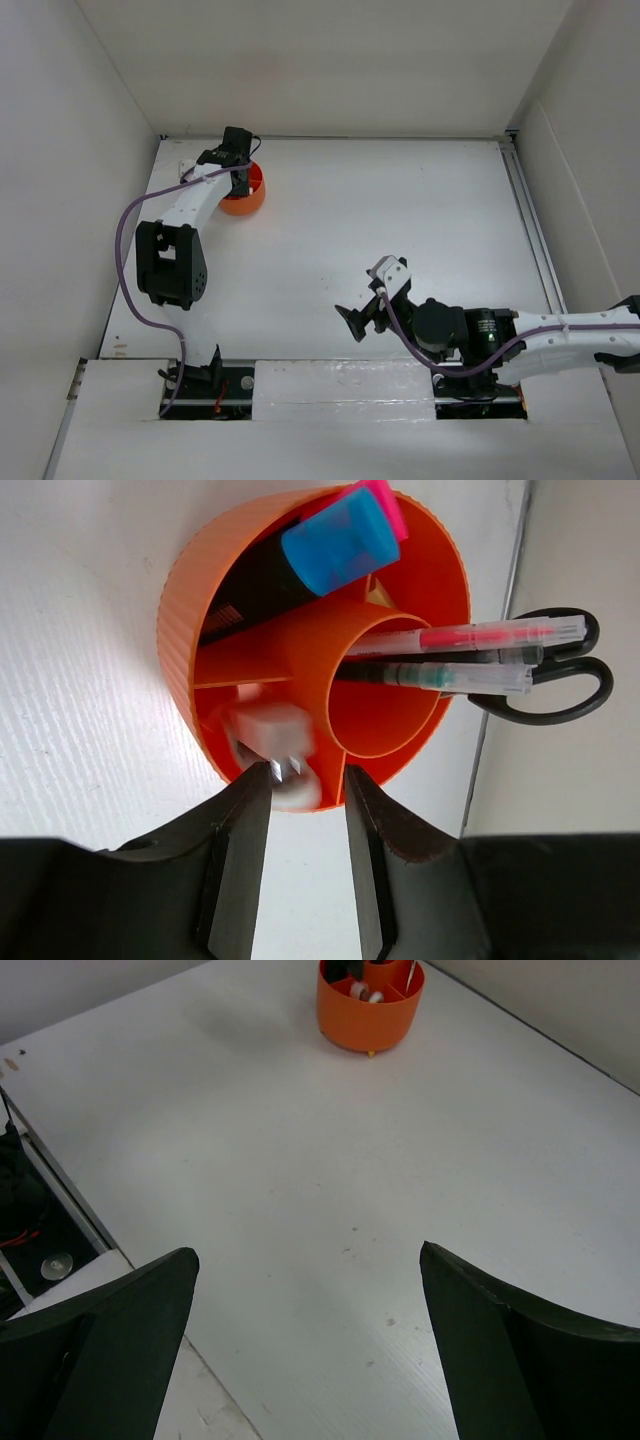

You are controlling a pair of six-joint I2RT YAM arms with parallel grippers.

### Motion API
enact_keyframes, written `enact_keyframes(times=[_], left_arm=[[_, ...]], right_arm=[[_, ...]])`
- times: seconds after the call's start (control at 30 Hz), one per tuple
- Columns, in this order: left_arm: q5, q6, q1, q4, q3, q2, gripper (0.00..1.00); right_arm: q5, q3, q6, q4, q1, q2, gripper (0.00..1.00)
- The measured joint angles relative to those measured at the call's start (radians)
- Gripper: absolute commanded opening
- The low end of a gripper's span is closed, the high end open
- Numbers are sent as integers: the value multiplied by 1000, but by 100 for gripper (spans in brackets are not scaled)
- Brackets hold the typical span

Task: Sort the stationery into containers
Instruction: Place the stapler in the storage box, then reset both arms

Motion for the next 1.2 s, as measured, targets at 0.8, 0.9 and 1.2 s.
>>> enact_keyframes(times=[0.8, 0.9, 1.2], left_arm=[[-22, 144, -29, 92, -53, -218, 63], [-24, 209, -27, 142, -173, -397, 83], [-13, 670, -10, 217, -418, -1033, 100]], right_arm=[[24, 0, 27, -22, 2, -27, 99], [48, 5, 63, -58, 2, -62, 99], [238, 312, 459, -534, 2, -70, 99]])
